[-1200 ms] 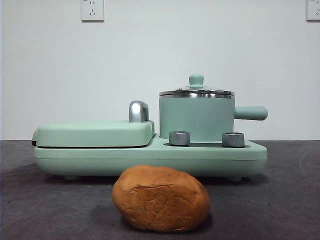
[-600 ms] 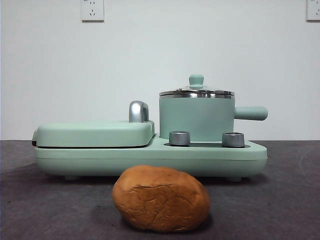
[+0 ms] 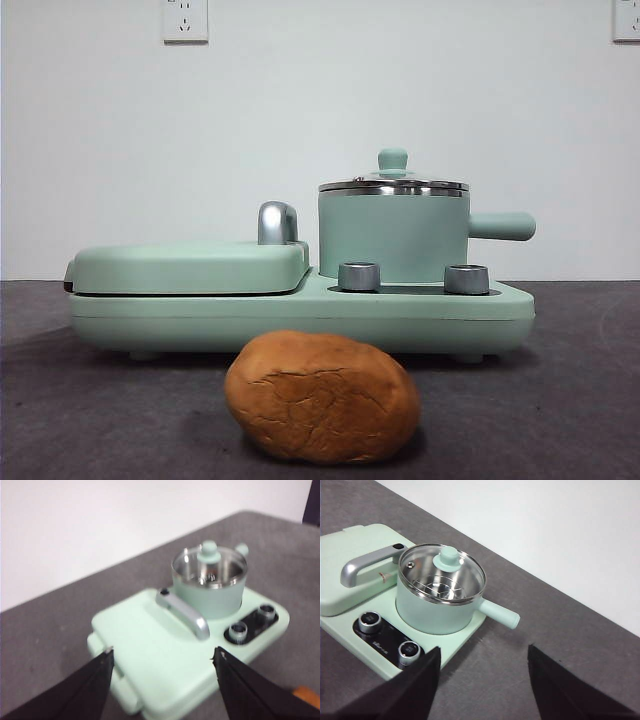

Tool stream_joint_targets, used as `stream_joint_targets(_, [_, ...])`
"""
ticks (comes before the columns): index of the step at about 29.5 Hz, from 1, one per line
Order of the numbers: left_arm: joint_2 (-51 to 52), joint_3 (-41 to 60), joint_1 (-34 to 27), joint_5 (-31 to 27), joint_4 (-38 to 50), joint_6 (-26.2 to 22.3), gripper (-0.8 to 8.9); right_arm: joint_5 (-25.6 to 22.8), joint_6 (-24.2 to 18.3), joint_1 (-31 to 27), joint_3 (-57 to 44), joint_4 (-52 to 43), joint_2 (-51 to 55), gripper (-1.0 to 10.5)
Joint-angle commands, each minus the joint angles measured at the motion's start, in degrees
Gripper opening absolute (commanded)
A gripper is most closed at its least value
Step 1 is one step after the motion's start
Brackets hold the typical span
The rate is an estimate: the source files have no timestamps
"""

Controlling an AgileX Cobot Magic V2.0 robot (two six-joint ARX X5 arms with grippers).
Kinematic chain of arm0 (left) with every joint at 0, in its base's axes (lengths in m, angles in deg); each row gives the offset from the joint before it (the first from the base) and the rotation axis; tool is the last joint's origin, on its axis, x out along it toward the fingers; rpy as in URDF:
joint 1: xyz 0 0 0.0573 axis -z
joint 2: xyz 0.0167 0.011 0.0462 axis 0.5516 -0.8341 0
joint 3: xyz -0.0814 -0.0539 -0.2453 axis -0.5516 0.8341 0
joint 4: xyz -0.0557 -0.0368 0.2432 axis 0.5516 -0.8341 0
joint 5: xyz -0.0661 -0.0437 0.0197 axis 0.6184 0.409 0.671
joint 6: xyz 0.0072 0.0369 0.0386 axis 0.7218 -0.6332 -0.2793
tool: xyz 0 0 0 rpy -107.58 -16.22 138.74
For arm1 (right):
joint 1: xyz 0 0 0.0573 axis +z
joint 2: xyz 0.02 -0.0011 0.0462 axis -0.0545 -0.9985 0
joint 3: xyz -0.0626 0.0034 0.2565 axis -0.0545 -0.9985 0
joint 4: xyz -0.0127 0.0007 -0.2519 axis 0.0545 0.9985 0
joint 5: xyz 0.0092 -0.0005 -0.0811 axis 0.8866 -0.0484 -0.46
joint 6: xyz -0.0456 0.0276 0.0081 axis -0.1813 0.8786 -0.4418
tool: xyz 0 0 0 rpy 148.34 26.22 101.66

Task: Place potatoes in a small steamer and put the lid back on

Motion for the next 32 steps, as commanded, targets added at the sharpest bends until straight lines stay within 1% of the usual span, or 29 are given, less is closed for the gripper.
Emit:
stream_joint_targets(1, [-2.69, -1.31, 1.01, 0.11, 5.03, 4.61, 3.19, 0.07, 2.38, 0.7, 0.85, -0.37, -0.48, 2.8])
stream_joint_targets(7, [-11.26, -1.33, 5.84, 0.11, 17.51, 8.87, 3.19, 0.04, 2.75, 2.03, 0.85, -0.37, -0.48, 2.8])
stream_joint_targets(11, [-18.93, -1.38, 10.64, -0.02, 26.12, 9.22, 3.19, -0.15, 5.09, 2.93, 0.85, -0.42, -0.48, 2.8])
stream_joint_targets(14, [-25.46, -2.23, 14.47, -0.85, 31.23, 9.31, 3.19, -0.15, 5.49, 3.34, 0.85, -0.42, -0.48, 2.8])
stream_joint_targets(18, [-34.32, -5.84, 18.97, -3.1, 34.75, 8.74, 3.2, -0.13, 6.6, 3.72, 0.85, -0.44, -0.48, 2.8])
stream_joint_targets(21, [-41.44, -10.58, 21.75, -4.61, 34.8, 7.5, 3.2, -0.31, 6.71, 4.11, 0.85, -0.46, -0.48, 2.8])
stream_joint_targets(28, [-56.52, -22.23, 25.83, -4.68, 34.95, 4.37, 3.2, -0.37, 6.71, 5.99, 0.85, -0.61, -0.48, 2.8])
stream_joint_targets(32, [-64.04, -27.5, 27.36, -4.68, 37.55, 2.86, 3.2, -0.35, 6.71, 6.62, 0.85, -0.59, -0.48, 2.8])
